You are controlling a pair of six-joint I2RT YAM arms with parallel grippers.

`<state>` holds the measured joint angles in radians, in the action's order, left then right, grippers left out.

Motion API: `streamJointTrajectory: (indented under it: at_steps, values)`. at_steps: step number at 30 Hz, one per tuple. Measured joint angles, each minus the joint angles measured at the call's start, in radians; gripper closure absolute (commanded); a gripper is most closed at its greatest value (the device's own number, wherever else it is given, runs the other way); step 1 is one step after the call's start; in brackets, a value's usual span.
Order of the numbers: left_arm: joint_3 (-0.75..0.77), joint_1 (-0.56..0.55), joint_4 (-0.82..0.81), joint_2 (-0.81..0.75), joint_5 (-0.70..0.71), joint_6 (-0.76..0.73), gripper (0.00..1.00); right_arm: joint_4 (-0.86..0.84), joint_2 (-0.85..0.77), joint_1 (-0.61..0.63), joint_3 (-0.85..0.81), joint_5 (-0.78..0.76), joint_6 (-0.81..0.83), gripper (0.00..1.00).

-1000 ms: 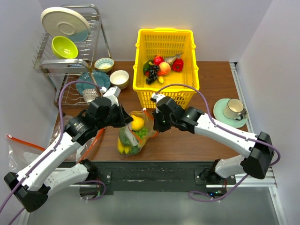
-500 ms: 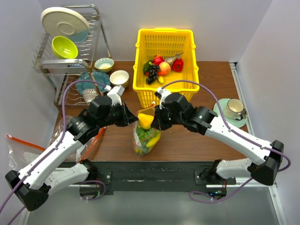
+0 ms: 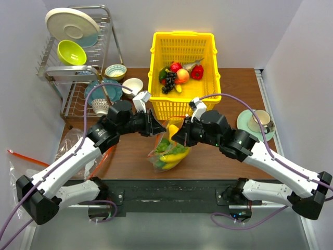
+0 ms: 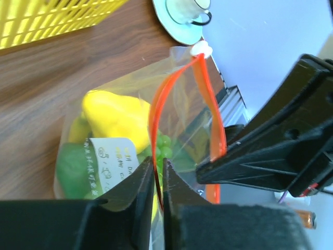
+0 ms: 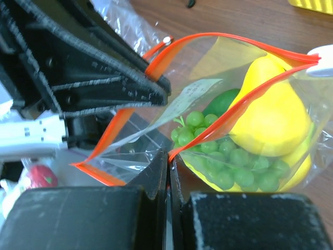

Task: Place the food in the zip-top bag and seal the zipper
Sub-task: Adjust the zipper food storage bag at the center of the board.

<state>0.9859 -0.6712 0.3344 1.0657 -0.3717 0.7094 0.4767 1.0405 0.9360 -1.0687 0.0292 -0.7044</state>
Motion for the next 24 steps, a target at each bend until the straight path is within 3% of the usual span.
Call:
streamJointTrajectory:
  at_steps: [5,7,8,9,14,24]
  values:
    - [0.0,0.0,-0.036,0.038,-0.06,-0.056,0.52,-0.042,-0.004,0.0,0.052,-0.043,-0.069,1.0]
    - [0.0,0.0,-0.039,0.049,-0.079,-0.075,0.36,-0.052,-0.004,0.0,0.067,-0.06,-0.094,1.0]
    - [0.0,0.0,-0.041,0.053,-0.088,-0.082,0.23,-0.056,-0.004,0.0,0.071,-0.067,-0.105,1.0]
    - [0.0,0.0,-0.042,0.056,-0.098,-0.092,0.18,-0.063,-0.004,0.0,0.074,-0.074,-0.115,1.0]
    - [0.0,-0.004,-0.05,0.062,-0.145,-0.139,0.13,-0.087,-0.002,0.0,0.076,-0.093,-0.155,1.0]
    - [0.0,-0.005,-0.027,0.061,-0.194,-0.27,0.16,-0.093,0.066,0.0,0.058,-0.091,-0.202,1.0]
